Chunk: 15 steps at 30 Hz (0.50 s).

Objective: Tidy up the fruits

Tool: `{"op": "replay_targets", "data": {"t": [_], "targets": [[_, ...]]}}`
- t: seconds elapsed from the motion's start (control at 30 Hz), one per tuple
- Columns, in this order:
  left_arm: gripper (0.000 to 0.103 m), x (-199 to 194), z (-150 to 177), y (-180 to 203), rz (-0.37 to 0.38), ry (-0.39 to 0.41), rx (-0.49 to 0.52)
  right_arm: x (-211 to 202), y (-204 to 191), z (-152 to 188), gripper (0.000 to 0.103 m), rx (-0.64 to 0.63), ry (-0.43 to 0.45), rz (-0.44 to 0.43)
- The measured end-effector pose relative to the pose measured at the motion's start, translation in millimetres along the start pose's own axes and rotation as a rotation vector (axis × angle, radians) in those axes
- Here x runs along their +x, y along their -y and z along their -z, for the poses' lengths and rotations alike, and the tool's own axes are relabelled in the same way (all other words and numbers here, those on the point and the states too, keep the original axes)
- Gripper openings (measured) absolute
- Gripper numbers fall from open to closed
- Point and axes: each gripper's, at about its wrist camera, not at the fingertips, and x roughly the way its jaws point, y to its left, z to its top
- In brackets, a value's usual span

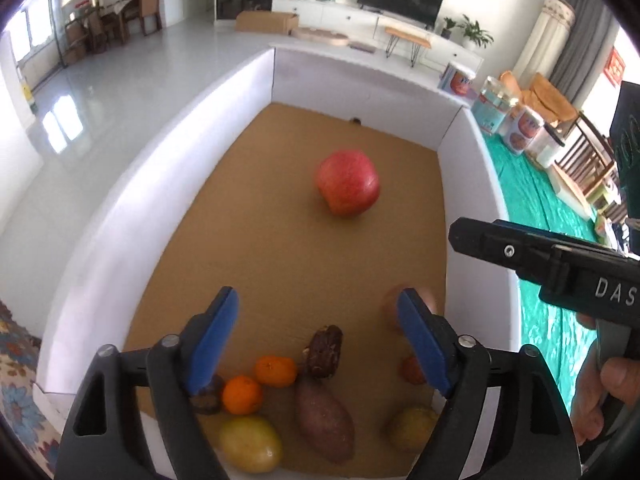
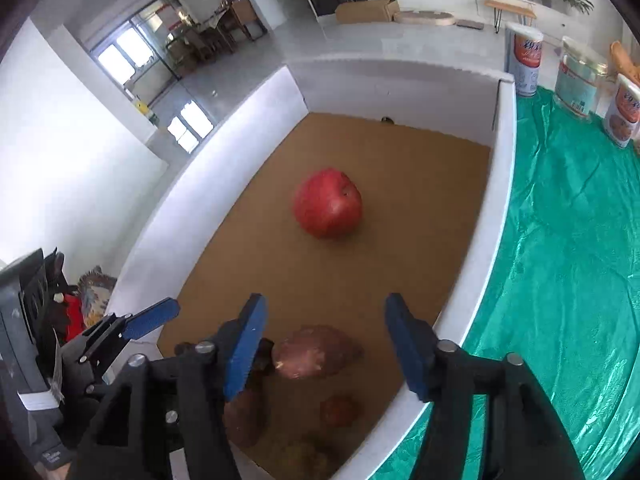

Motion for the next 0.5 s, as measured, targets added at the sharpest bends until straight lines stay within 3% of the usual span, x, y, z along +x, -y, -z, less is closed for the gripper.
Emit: {"op": "replay_targets", "data": {"t": [0.03, 0.1, 0.23, 0.3, 0.5], "targets": [[0.095, -10, 0, 3, -0.018, 0.044, 0.018, -11, -1, -2, 0.071, -0.009, 0.030, 0.015], [0.098, -29, 2, 12, -0.068, 0.130, 0.057, -33, -4, 0, 0.085, -0.033, 0.085, 0.049], [0.101, -56, 7, 28, -0.146, 0.232, 0.126, -71, -11, 4, 0.089, -0.055, 0.164, 0.066], [0.102, -68, 11, 32, -0.178, 0.281, 0.142, -85, -17, 10, 0.096, -0.054, 0.186, 0.074], [0.102, -78, 26, 26, -0.244, 0.241, 0.093, -104, -23, 43, 0.100, 0.000, 0.180, 0.111]]}}
